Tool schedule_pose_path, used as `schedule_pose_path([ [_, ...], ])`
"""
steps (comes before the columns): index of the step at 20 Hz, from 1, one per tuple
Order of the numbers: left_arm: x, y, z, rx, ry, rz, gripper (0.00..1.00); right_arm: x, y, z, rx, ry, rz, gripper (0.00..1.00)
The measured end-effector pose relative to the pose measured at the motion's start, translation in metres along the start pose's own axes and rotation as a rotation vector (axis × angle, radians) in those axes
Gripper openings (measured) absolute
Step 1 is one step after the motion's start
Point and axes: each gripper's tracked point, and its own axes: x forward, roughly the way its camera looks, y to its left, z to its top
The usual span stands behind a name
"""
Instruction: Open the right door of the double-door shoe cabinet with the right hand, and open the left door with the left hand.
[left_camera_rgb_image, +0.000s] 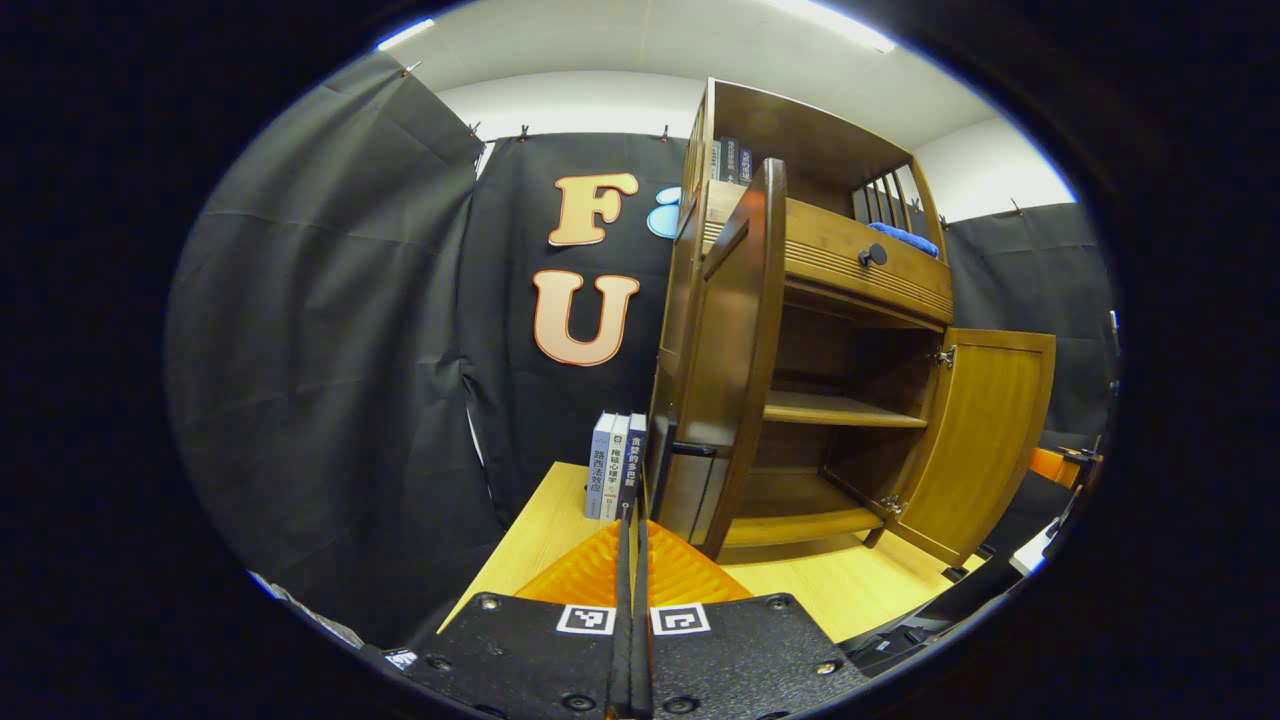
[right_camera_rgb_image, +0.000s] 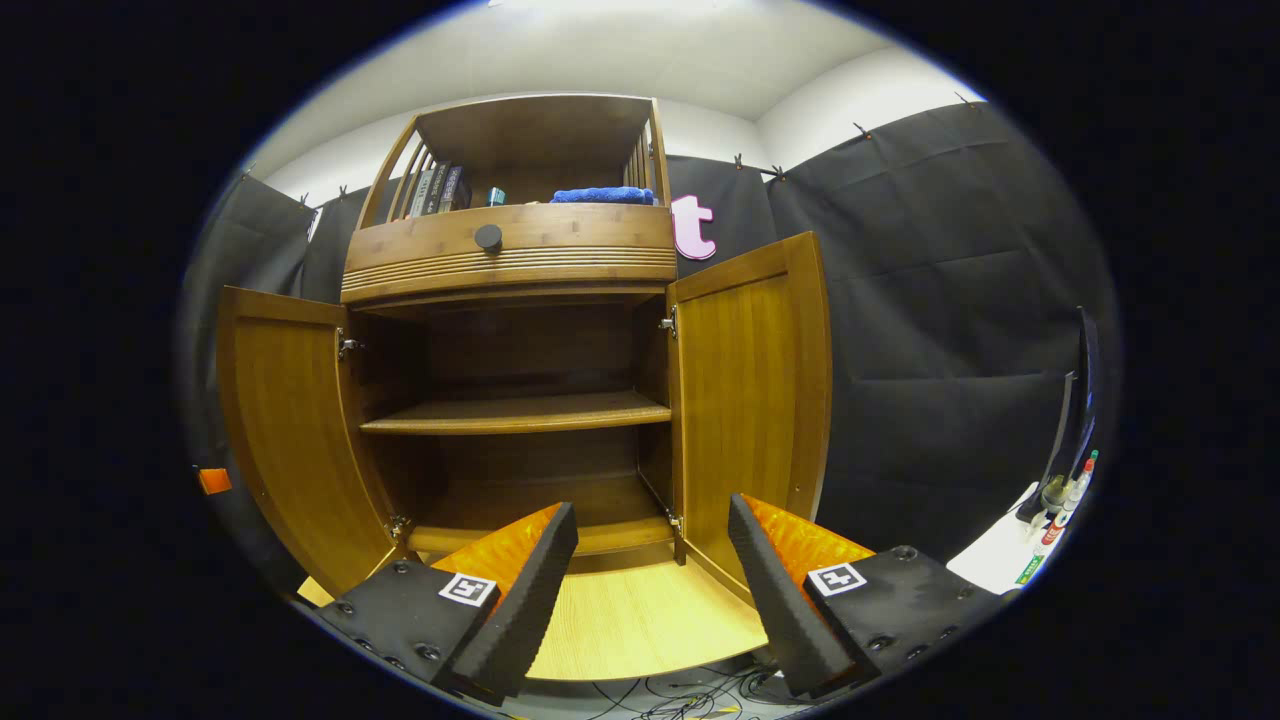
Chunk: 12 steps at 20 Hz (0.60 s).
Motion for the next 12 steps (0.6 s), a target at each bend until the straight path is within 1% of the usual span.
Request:
schedule_pose_path([
  [2,-0.009,-0.014,0.006,-0.012,-0.002,-0.015,0.0,-0.004,-0.007,0.006,0.004,-0.002,0.003,0.98],
  [3,-0.012,-0.021,0.009,-0.013,-0.005,-0.022,0.0,-0.004,-0.01,0.01,0.004,-0.005,0.003,0.89],
  [9,-0.024,-0.061,0.042,0.006,-0.036,-0.016,0.0,-0.01,-0.045,0.036,-0.004,-0.009,-0.002,0.89],
  [11,-0.029,-0.075,0.054,0.01,-0.05,-0.017,0.02,-0.014,-0.057,0.044,-0.004,-0.014,-0.005,0.89],
  [12,-0.032,-0.082,0.058,0.01,-0.056,-0.017,0.0,-0.017,-0.063,0.049,-0.004,-0.021,-0.007,0.89],
])
